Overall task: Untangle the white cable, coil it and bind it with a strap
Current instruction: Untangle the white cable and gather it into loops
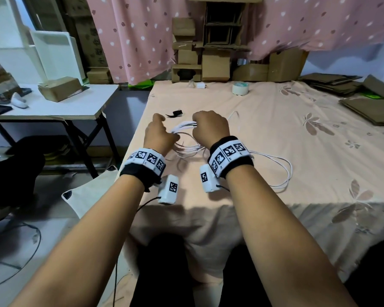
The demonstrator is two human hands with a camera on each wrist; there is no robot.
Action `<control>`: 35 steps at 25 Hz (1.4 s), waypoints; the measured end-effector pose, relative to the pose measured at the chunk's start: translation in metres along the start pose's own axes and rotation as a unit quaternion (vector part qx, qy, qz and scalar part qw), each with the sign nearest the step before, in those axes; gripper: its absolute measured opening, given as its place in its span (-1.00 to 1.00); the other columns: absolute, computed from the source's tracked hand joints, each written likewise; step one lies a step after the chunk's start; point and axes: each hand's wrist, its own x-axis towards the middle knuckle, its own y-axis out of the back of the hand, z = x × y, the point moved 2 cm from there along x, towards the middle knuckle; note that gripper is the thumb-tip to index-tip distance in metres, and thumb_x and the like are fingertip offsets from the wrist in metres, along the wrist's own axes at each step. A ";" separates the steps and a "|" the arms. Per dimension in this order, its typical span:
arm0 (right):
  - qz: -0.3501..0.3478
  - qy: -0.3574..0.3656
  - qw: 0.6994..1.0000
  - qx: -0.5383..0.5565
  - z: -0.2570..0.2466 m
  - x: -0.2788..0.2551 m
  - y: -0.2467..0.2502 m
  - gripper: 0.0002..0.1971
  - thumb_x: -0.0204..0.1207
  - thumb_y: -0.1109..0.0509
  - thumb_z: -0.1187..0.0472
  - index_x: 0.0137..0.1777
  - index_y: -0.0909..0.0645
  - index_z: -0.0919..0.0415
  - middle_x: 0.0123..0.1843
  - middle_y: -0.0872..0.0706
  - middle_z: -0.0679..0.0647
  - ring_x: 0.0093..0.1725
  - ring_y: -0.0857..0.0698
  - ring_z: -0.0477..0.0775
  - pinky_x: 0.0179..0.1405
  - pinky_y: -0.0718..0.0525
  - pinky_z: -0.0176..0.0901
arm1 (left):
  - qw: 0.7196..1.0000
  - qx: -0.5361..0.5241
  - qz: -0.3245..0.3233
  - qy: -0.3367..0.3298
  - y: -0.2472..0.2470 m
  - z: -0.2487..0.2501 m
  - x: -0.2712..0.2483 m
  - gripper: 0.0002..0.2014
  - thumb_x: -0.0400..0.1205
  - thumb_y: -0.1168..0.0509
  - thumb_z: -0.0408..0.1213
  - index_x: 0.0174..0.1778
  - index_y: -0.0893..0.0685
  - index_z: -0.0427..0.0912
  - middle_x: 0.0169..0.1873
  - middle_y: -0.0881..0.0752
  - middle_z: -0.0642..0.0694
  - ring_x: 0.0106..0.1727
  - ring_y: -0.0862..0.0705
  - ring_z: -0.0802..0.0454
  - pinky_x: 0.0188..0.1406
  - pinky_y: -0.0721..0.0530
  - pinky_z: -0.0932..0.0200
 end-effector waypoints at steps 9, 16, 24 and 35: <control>-0.037 -0.001 0.995 0.094 0.009 -0.006 -0.009 -0.94 0.47 -0.37 0.14 -0.11 -0.62 0.09 -0.16 -0.73 0.06 -0.08 -0.67 0.23 -0.28 -0.41 -0.05 | 0.987 0.107 -0.010 -0.123 -0.007 0.021 -0.001 -0.98 0.54 -0.31 -0.29 -0.17 -0.64 -0.13 -0.25 -0.74 -0.11 -0.17 -0.65 -0.19 -0.27 -0.49 0.08; -0.025 -0.088 0.959 0.266 0.064 -0.011 -0.030 -0.48 0.41 -0.56 -0.21 -0.47 -0.45 0.14 -0.56 -0.47 -0.05 -0.41 -0.45 0.07 -0.35 -0.36 -0.04 | 0.990 0.046 0.113 -0.076 0.025 0.011 0.011 -0.57 0.71 -0.28 -0.01 -0.31 -0.57 -0.30 -0.43 -0.57 -0.20 -0.26 -0.52 -0.33 -0.34 -0.34 0.02; 0.144 -0.417 0.672 0.594 0.096 -0.023 -0.035 -0.83 0.42 -0.56 0.31 -0.26 -0.60 0.25 -0.32 -0.57 0.09 -0.20 -0.56 0.20 -0.14 -0.56 -0.01 | 0.963 -0.230 0.000 0.140 0.015 -0.014 0.017 -0.68 0.71 -0.21 -0.24 -0.34 -0.57 -0.30 -0.45 -0.61 -0.18 -0.54 -0.75 -0.14 -0.49 -0.73 0.04; 0.049 -0.405 0.610 0.679 0.094 -0.024 -0.049 -0.21 0.16 -0.65 0.27 0.45 -0.48 0.14 0.13 -0.59 0.12 -0.11 -0.47 0.05 -0.37 -0.43 -0.13 | 0.970 -0.074 -0.069 0.221 -0.007 -0.068 0.018 -0.89 0.50 -0.15 -0.39 -0.21 -0.59 -0.27 -0.12 -0.83 -0.33 -0.08 -0.81 -0.35 -0.13 -0.74 -0.13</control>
